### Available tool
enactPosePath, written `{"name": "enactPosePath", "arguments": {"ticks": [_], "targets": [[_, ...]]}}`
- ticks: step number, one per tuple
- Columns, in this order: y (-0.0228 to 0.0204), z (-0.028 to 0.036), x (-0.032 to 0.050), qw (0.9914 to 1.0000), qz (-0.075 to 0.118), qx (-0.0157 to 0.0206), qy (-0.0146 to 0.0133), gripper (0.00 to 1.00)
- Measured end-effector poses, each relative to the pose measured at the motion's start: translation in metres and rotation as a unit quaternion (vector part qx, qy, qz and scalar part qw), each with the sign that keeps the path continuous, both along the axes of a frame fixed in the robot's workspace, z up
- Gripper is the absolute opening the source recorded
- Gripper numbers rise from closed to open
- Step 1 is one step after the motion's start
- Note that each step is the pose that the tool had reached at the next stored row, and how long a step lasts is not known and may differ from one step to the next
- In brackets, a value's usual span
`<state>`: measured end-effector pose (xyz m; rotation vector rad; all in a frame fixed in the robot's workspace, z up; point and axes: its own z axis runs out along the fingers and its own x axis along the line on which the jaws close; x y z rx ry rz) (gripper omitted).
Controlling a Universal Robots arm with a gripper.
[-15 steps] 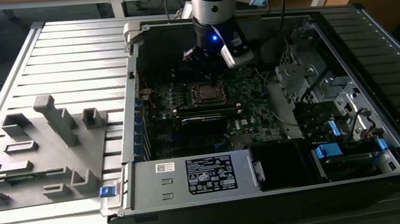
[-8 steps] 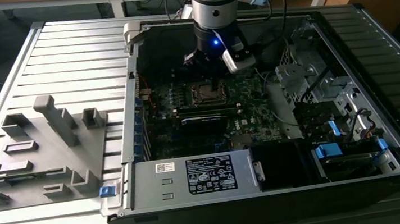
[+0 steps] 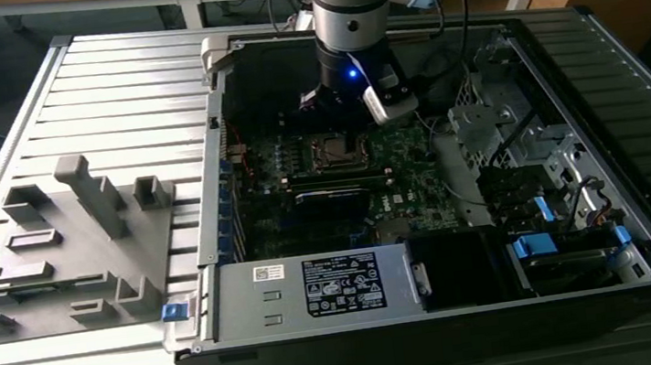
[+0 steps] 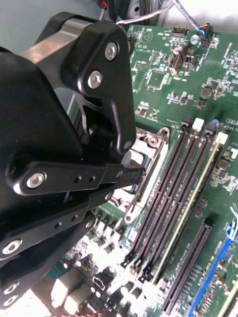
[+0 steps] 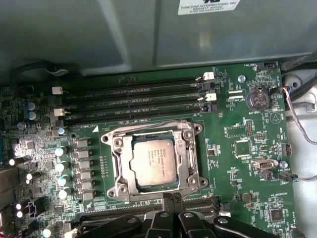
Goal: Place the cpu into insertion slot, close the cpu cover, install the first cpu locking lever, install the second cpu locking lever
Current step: 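Install the second cpu locking lever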
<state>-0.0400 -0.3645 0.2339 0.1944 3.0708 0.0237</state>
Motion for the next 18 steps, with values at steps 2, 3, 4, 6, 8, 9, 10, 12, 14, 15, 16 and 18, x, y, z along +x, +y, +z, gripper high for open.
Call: {"name": "enactPosePath", "arguments": {"ticks": [2,3,4,6,8,9,10,12,14,15,16,18], "targets": [[-0.0006,-0.0001,-0.0002,1.0,0.0,0.0001,0.0,0.11],[-0.0008,0.0,-0.0002,1.0,0.0,0.0,0.0,0.11],[-0.0008,0.0,-0.0002,1.0,0.0,0.0,0.0,0.11],[-0.0009,0.0,-0.0003,1.0,0.0,0.0,0.0,0.11],[-0.0009,0.0,-0.0008,1.0,0.0,0.0,0.0,0.11],[-0.0008,0.0,-0.001,1.0,0.0,0.0,0.0,0.11],[-0.0008,0.0,-0.0013,1.0,0.0,0.0,0.0,0.11],[-0.0009,-0.0001,-0.002,1.0,0.0,0.0,0.0,0.11],[-0.0009,-0.0002,-0.003,1.0,0.0,0.0001,0.0,0.11],[-0.0009,-0.0002,-0.0037,1.0,0.0,0.0,0.0,0.11],[-0.0009,-0.0002,-0.0041,1.0,0.0,0.0,0.0,0.11],[-0.0009,-0.0002,-0.0042,1.0,0.0,0.0,0.0,0.11]]}}
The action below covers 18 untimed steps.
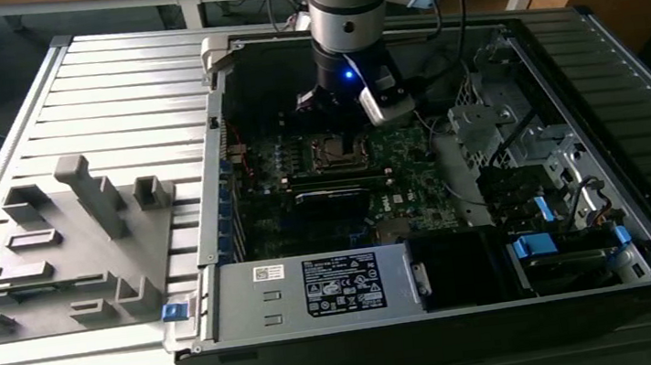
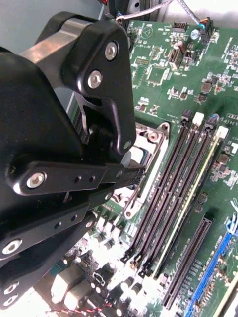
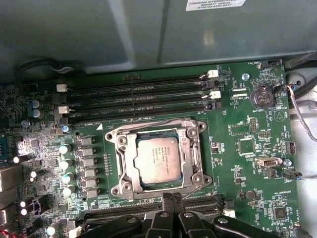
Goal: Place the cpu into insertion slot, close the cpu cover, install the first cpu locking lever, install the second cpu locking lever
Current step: 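Install the second cpu locking lever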
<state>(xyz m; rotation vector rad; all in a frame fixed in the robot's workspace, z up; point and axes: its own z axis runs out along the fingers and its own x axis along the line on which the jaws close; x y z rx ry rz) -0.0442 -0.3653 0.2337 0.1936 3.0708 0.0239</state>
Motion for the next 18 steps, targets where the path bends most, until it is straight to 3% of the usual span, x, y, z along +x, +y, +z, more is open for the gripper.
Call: {"name": "enactPosePath", "arguments": {"ticks": [7,13,18], "targets": [[-0.0043,0.0,-0.0006,1.0,0.0,0.0,0.0,0.11],[-0.0058,-0.0005,-0.0086,1.0,0.0,0.0,0.0,0.11],[-0.0059,-0.0005,-0.0093,1.0,0.0,0.0,0.0,0.11]]}}
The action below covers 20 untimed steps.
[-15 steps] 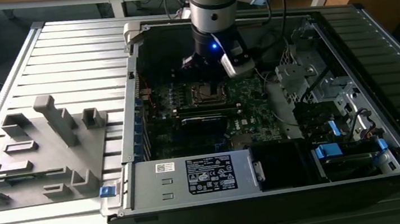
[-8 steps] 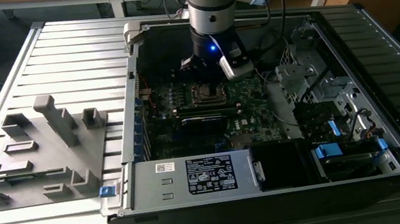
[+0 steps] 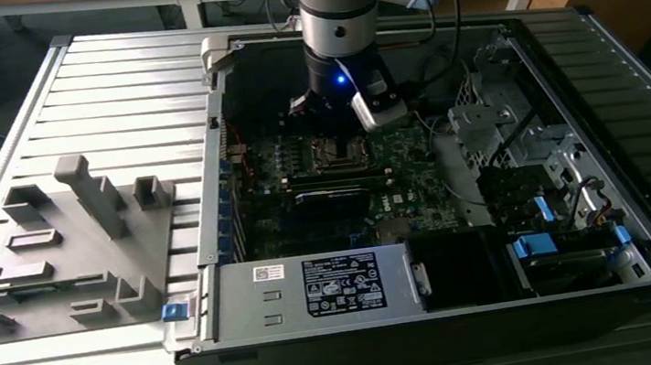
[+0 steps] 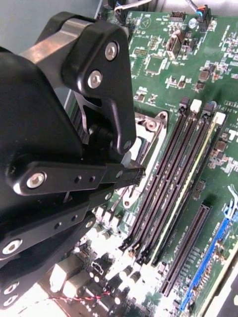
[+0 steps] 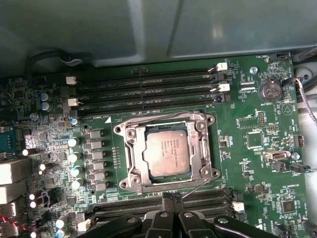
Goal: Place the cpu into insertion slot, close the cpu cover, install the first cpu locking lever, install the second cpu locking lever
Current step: 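Install the second cpu locking lever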
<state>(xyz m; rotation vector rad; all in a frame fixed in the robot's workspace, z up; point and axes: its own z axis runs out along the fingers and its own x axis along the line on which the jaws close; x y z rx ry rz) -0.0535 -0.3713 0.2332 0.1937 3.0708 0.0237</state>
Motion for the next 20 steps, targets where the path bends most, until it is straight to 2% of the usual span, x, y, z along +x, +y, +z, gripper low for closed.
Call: {"name": "enactPosePath", "arguments": {"ticks": [3,8,14,20], "targets": [[0.0,-0.0001,-0.001,1.0,0.0,0.0001,0.0,0.11],[0.0,-0.0005,-0.0082,1.0,0.0,0.0001,-0.0003,0.11],[-0.0001,-0.0005,-0.0085,1.0,0.0,0.0,-0.0003,0.11],[-0.001,-0.0013,-0.0141,1.0,0.0,0.0,-0.0008,0.11]]}}
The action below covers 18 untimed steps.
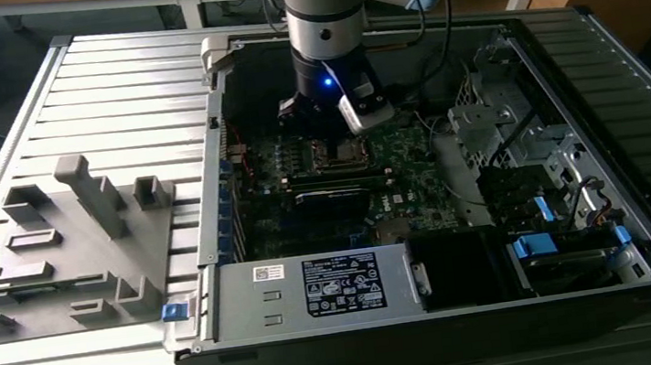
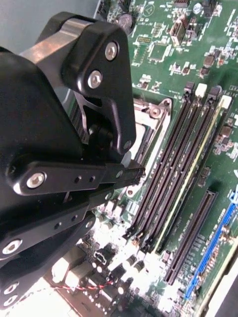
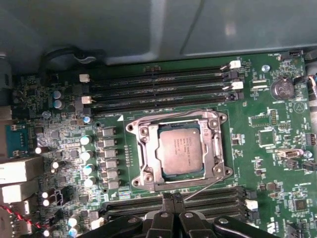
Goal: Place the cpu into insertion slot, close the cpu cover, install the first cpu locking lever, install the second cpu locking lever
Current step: 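Install the second cpu locking lever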
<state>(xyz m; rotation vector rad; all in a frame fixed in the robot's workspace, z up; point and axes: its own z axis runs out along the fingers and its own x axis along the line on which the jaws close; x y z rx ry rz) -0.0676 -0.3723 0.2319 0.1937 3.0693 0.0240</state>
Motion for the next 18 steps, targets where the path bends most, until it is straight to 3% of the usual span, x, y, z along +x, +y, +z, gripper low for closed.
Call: {"name": "enactPosePath", "arguments": {"ticks": [18], "targets": [[-0.0004,-0.0023,-0.0062,1.0,0.0,-0.0001,-0.0001,0.11]]}}
